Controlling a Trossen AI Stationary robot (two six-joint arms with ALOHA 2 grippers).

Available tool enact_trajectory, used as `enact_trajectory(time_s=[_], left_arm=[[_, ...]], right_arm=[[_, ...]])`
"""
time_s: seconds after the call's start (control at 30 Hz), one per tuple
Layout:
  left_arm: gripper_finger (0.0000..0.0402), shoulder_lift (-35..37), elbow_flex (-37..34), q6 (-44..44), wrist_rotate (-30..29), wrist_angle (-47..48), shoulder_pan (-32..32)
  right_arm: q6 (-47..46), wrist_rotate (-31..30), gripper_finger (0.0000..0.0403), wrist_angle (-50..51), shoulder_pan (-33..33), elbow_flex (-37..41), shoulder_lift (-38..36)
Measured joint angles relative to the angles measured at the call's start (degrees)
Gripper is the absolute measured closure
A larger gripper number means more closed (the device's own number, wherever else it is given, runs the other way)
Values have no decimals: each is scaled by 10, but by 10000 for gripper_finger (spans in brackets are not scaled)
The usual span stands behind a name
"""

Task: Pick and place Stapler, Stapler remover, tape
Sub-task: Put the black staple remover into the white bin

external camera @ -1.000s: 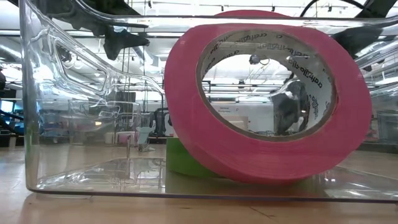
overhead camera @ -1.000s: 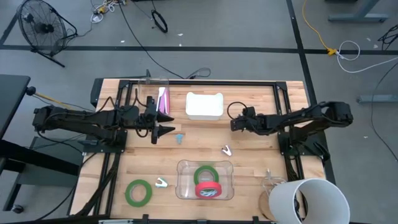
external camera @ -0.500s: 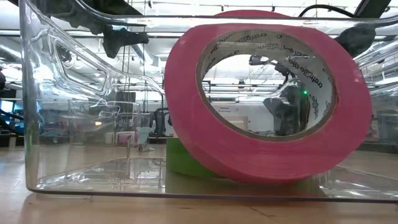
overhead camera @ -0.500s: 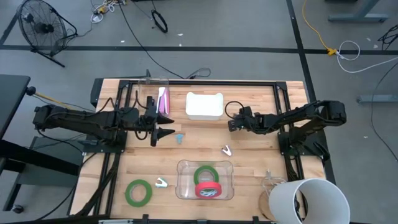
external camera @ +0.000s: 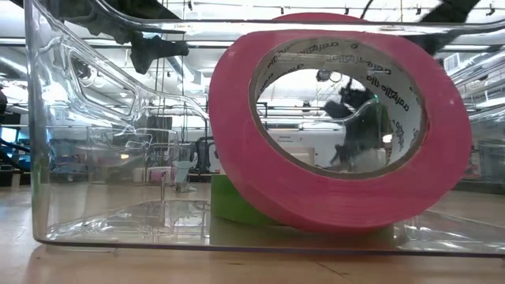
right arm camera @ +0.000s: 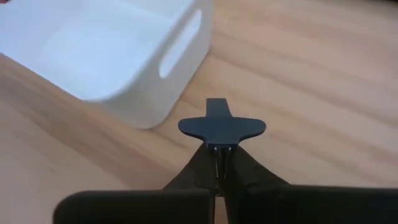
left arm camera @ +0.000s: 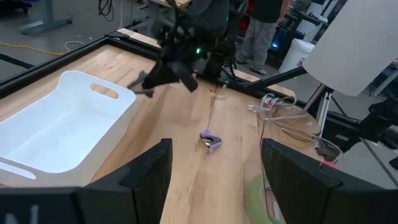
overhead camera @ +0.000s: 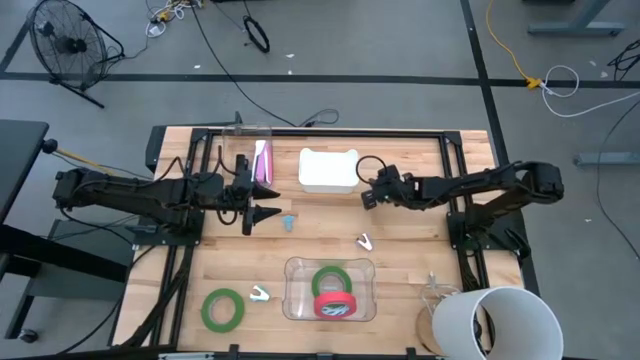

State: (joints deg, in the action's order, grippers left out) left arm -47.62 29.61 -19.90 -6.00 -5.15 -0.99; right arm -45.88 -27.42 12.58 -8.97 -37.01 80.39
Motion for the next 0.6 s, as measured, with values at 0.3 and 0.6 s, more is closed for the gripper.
enact_trajectory(time_s=[0.3, 0.6], left_arm=[[152, 0, 0, 0, -9, 0, 0], [152, 0, 0, 2, -14, -2, 0]], right_arm=[[59, -23, 401, 166, 6, -165, -18], [116, -15, 401, 91, 11, -218, -17]])
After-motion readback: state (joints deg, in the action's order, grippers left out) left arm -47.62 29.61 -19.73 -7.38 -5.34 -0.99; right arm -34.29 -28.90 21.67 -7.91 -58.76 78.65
